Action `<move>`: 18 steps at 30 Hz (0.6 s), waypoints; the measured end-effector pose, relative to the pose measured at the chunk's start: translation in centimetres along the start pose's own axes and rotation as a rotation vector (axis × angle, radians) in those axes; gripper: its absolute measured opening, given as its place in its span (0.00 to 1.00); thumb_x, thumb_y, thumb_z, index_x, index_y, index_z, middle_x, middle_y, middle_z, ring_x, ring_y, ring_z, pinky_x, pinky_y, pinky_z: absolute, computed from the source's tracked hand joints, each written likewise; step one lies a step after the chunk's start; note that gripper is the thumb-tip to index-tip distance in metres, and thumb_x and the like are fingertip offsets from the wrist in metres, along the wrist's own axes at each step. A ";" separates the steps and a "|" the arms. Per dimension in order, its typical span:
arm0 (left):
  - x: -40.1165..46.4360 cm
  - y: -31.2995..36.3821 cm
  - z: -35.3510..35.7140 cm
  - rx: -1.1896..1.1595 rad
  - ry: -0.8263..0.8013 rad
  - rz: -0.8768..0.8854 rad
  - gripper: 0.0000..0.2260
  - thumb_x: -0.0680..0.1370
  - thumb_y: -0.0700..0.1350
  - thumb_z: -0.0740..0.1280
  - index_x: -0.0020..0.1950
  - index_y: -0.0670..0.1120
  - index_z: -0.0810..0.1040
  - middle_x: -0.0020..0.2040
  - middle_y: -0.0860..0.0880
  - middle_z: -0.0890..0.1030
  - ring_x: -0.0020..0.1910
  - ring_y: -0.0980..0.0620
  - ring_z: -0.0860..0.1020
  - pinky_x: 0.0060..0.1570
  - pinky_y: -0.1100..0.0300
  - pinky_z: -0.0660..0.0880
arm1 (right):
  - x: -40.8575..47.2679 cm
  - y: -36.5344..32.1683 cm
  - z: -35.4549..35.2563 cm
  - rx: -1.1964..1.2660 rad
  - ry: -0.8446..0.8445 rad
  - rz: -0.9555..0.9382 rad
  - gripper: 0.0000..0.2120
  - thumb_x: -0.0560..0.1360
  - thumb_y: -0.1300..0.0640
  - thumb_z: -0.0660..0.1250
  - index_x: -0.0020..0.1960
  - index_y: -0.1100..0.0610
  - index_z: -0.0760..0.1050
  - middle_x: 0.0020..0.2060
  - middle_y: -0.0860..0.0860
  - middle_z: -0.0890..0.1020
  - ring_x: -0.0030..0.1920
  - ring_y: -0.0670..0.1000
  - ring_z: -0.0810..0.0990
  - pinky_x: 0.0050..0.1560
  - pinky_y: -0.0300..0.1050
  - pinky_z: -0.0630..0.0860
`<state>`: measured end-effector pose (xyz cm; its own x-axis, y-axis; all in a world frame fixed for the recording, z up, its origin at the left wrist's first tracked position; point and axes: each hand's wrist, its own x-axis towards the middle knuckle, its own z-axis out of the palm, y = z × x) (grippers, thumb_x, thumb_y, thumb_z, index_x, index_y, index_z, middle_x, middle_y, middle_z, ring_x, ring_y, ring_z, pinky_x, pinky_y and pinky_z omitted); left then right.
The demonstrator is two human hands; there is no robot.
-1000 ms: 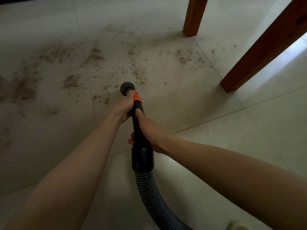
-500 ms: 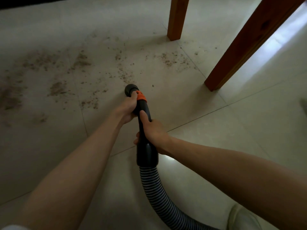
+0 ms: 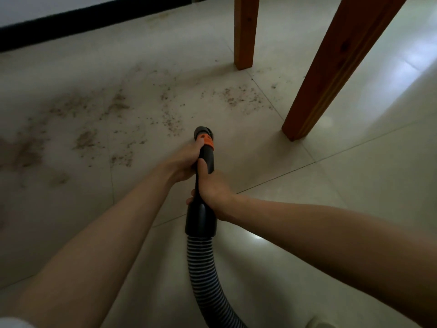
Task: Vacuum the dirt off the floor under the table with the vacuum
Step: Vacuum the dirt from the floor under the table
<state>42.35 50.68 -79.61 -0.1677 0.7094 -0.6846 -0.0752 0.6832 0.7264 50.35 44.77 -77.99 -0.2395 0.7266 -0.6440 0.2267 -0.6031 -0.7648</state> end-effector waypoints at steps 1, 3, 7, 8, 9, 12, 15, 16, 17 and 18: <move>-0.2 0.3 0.3 0.011 -0.001 -0.009 0.25 0.83 0.52 0.50 0.74 0.37 0.59 0.73 0.37 0.63 0.70 0.41 0.65 0.64 0.51 0.66 | -0.2 -0.1 -0.4 -0.014 -0.007 -0.008 0.21 0.80 0.40 0.51 0.41 0.56 0.67 0.41 0.62 0.81 0.45 0.63 0.83 0.52 0.59 0.79; -0.7 0.6 0.9 0.025 -0.023 -0.024 0.22 0.83 0.50 0.52 0.73 0.38 0.62 0.69 0.37 0.68 0.66 0.41 0.70 0.58 0.53 0.69 | -0.5 0.1 -1.3 -0.023 -0.012 -0.005 0.23 0.80 0.40 0.50 0.41 0.58 0.69 0.46 0.64 0.82 0.47 0.64 0.82 0.52 0.60 0.79; -2.1 0.8 3.0 0.096 -0.080 -0.068 0.11 0.82 0.46 0.54 0.46 0.42 0.71 0.39 0.45 0.69 0.34 0.51 0.69 0.37 0.59 0.67 | -1.1 0.9 -3.1 -0.045 0.018 0.055 0.27 0.81 0.41 0.48 0.53 0.64 0.73 0.46 0.59 0.80 0.40 0.57 0.79 0.38 0.47 0.76; -2.3 0.8 3.5 0.132 -0.060 -0.070 0.12 0.82 0.48 0.54 0.45 0.42 0.70 0.38 0.46 0.69 0.33 0.52 0.68 0.35 0.60 0.66 | -1.4 0.9 -3.3 -0.055 0.032 0.068 0.28 0.81 0.41 0.48 0.56 0.64 0.73 0.46 0.58 0.78 0.39 0.55 0.77 0.34 0.44 0.72; -2.4 0.9 4.1 0.168 -0.030 -0.064 0.14 0.82 0.50 0.53 0.49 0.41 0.71 0.40 0.45 0.71 0.34 0.52 0.69 0.34 0.61 0.67 | -1.7 1.0 -3.4 -0.050 0.038 0.076 0.29 0.81 0.41 0.48 0.58 0.64 0.73 0.47 0.57 0.77 0.40 0.54 0.76 0.34 0.44 0.70; -3.0 1.1 5.3 0.304 0.074 -0.068 0.22 0.82 0.55 0.52 0.64 0.38 0.67 0.47 0.43 0.74 0.36 0.51 0.72 0.33 0.61 0.70 | -2.6 1.2 -3.5 0.050 0.015 0.122 0.27 0.81 0.41 0.49 0.60 0.63 0.73 0.49 0.57 0.76 0.43 0.54 0.75 0.41 0.44 0.70; -4.0 0.9 6.0 0.364 0.048 -0.105 0.20 0.82 0.54 0.53 0.60 0.38 0.68 0.40 0.44 0.72 0.33 0.50 0.70 0.32 0.61 0.69 | -3.6 2.3 -3.9 0.135 -0.026 0.176 0.28 0.80 0.40 0.50 0.63 0.62 0.71 0.57 0.58 0.77 0.52 0.57 0.78 0.51 0.46 0.74; -4.3 0.7 6.2 0.377 0.029 -0.117 0.19 0.82 0.53 0.53 0.58 0.37 0.68 0.39 0.44 0.72 0.33 0.50 0.70 0.32 0.61 0.68 | -4.0 2.7 -4.1 0.158 -0.042 0.198 0.28 0.80 0.39 0.50 0.64 0.62 0.70 0.58 0.59 0.76 0.55 0.58 0.77 0.57 0.49 0.74; -4.8 0.4 6.5 0.391 0.014 -0.125 0.18 0.82 0.53 0.53 0.57 0.38 0.67 0.39 0.44 0.71 0.33 0.51 0.70 0.31 0.61 0.69 | -4.4 3.1 -4.4 0.172 -0.056 0.218 0.29 0.80 0.39 0.50 0.64 0.62 0.70 0.59 0.59 0.77 0.57 0.59 0.77 0.60 0.51 0.73; -5.3 0.2 6.9 0.405 0.002 -0.131 0.17 0.82 0.52 0.54 0.56 0.38 0.68 0.39 0.44 0.72 0.33 0.51 0.70 0.29 0.62 0.70 | -4.9 3.4 -4.7 0.189 -0.069 0.237 0.28 0.79 0.39 0.51 0.64 0.61 0.70 0.58 0.59 0.77 0.56 0.59 0.77 0.62 0.53 0.73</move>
<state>49.99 48.25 -76.23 -0.1842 0.6121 -0.7690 0.2964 0.7806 0.5503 56.70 40.70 -77.38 -0.2658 0.5384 -0.7997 0.1061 -0.8082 -0.5793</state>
